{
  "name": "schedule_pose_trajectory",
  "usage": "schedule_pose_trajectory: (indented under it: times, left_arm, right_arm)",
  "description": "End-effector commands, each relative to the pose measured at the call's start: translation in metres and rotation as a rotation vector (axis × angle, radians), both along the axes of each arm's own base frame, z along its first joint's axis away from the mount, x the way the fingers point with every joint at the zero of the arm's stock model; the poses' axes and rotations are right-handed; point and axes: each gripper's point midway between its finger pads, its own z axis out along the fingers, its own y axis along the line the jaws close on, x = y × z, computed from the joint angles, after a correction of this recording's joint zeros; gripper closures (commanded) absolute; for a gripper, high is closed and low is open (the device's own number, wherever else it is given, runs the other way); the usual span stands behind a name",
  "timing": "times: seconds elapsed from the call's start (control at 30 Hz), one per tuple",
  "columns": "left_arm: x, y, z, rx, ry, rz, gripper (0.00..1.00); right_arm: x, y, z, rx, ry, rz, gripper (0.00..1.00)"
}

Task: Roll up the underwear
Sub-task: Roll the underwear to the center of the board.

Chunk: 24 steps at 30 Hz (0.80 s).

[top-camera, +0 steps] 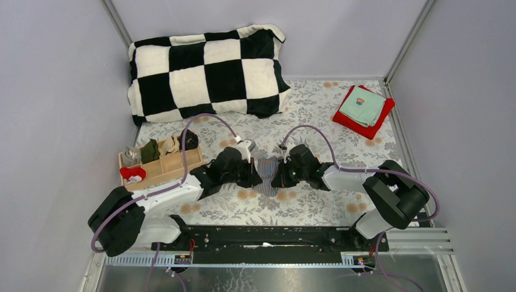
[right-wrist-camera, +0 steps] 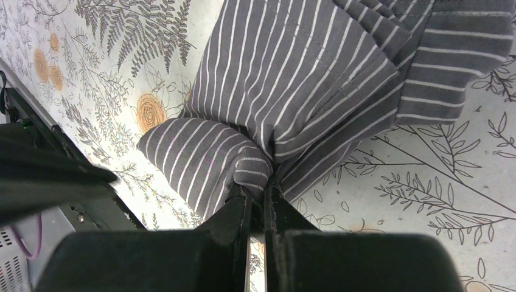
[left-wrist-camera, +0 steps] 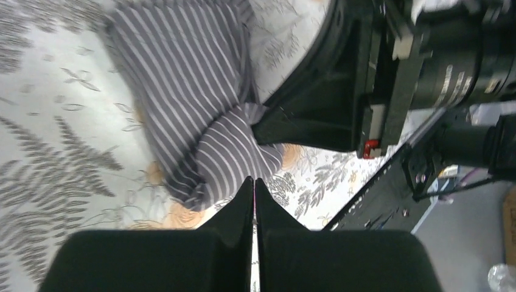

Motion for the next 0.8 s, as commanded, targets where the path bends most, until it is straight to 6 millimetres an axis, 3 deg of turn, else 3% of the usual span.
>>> schedule_pose_trajectory:
  times: [0.0, 0.23, 0.57, 0.77]
  left_arm:
    - [-0.009, -0.026, 0.001, -0.032, -0.039, -0.097, 0.98]
    - [0.001, -0.018, -0.033, 0.039, -0.005, 0.004, 1.0]
    - [0.01, -0.003, -0.055, 0.12, 0.006, 0.095, 1.0]
    - [0.004, 0.001, -0.077, 0.164, 0.053, 0.087, 1.0]
  right_arm:
    - [-0.024, -0.041, -0.038, -0.205, 0.107, -0.023, 0.94]
    - [-0.021, -0.042, -0.035, -0.217, 0.094, -0.016, 0.92]
    - [-0.02, -0.043, -0.033, -0.223, 0.085, -0.011, 0.89]
    - [-0.014, -0.037, -0.018, -0.189, 0.054, -0.015, 0.64]
